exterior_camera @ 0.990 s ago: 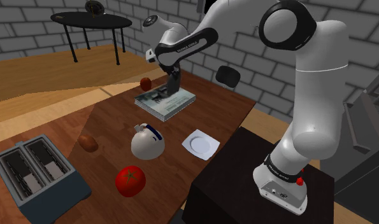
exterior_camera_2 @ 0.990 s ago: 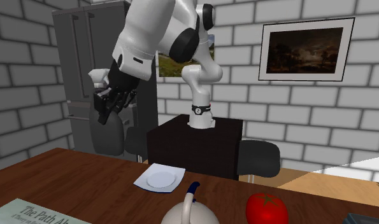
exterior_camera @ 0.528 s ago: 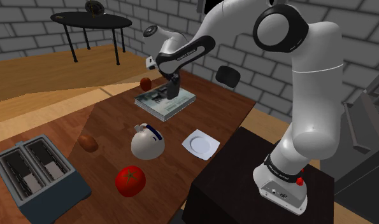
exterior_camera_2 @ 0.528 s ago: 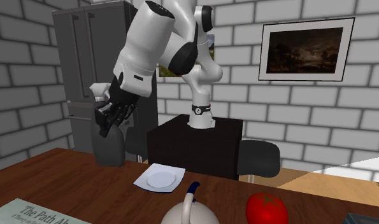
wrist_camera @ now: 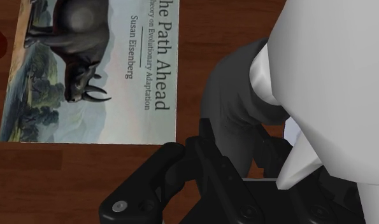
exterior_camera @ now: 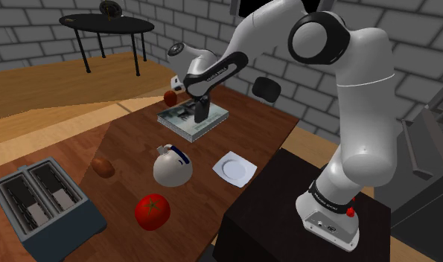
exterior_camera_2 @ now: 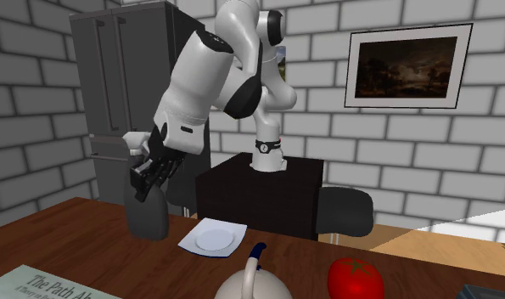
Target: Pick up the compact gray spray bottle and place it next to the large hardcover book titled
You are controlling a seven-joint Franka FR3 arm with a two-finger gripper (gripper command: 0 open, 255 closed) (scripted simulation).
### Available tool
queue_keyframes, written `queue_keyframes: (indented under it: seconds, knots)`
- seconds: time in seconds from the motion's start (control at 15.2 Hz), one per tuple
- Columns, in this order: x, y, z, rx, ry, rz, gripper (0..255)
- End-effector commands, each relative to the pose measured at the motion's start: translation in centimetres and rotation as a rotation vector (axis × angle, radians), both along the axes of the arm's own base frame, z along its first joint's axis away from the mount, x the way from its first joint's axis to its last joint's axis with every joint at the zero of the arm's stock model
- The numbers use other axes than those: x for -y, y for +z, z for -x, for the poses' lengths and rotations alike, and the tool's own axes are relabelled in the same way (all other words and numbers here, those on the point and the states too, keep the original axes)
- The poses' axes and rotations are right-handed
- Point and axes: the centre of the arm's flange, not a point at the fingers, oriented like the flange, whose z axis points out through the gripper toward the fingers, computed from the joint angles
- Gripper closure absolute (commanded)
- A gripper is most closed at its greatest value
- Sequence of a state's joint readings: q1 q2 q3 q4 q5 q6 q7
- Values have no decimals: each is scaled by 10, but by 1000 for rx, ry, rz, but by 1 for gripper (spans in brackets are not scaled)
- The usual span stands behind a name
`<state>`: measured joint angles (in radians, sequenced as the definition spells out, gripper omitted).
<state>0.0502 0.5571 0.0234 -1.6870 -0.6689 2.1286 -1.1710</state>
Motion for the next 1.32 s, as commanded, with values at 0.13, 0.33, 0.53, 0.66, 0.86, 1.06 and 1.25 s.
queue_keyframes:
  seconds: [0.13,0.33,0.53,0.66,0.86,1.06,1.25]
  knots:
    - [0,-21,0,0,0,0,255]
    - [0,-37,0,0,0,0,255]
    - [0,-53,0,0,0,0,255]
    - [0,-63,0,0,0,0,255]
    - [0,-79,0,0,0,0,255]
    - [0,-95,0,0,0,0,255]
    - [0,-111,0,0,0,0,255]
